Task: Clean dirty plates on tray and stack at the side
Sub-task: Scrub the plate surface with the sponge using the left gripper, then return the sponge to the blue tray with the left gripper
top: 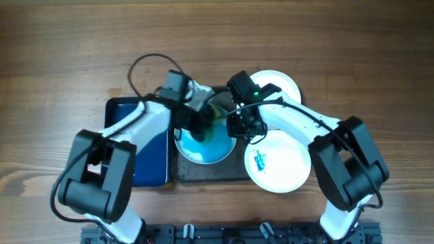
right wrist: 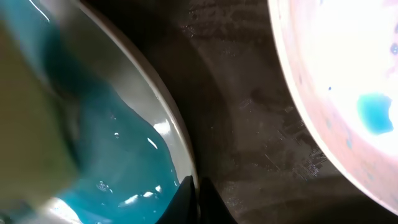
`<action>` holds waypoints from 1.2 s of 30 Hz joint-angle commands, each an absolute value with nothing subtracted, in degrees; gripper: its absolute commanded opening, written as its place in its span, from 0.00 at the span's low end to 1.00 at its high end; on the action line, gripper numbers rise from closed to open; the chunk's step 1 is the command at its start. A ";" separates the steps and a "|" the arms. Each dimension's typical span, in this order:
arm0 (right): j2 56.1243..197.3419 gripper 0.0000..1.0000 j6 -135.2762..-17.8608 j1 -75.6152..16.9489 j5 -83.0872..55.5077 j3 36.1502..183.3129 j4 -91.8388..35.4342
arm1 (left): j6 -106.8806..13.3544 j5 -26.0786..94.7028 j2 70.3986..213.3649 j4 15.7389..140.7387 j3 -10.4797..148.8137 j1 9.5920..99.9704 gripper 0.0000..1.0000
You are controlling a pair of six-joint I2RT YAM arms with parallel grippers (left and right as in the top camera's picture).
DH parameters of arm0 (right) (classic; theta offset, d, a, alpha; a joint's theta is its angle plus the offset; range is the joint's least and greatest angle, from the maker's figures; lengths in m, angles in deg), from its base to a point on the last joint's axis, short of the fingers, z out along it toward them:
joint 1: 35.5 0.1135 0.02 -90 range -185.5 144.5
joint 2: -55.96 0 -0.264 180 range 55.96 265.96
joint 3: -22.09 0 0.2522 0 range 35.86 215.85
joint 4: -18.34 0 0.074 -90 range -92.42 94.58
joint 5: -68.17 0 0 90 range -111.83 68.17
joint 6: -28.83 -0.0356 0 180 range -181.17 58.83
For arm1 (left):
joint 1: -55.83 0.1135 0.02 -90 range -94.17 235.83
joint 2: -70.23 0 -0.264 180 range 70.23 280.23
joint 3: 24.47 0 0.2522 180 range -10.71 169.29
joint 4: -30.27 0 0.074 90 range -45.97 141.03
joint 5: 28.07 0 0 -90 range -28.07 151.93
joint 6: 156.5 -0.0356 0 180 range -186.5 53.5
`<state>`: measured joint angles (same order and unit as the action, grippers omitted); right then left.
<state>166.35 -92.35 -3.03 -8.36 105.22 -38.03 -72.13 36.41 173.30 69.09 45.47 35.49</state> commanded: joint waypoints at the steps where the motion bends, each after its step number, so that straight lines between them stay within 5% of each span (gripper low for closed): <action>1: 167.18 0.04 -91.21 -3.31 -9.67 104.74 -38.33 | -68.67 33.39 174.18 69.16 44.88 30.64 0.04; 7: 167.18 0.04 -91.17 -3.31 -9.34 104.74 -38.57 | -65.22 34.14 174.66 69.64 44.80 28.63 0.04; 21: 167.18 0.04 -91.15 -3.31 -8.80 104.74 -37.72 | -59.63 45.31 174.81 79.06 44.71 40.83 0.04; 36: 167.18 0.04 -90.93 -3.31 -8.82 104.74 -36.74 | -56.94 51.23 155.18 90.75 53.87 37.02 0.04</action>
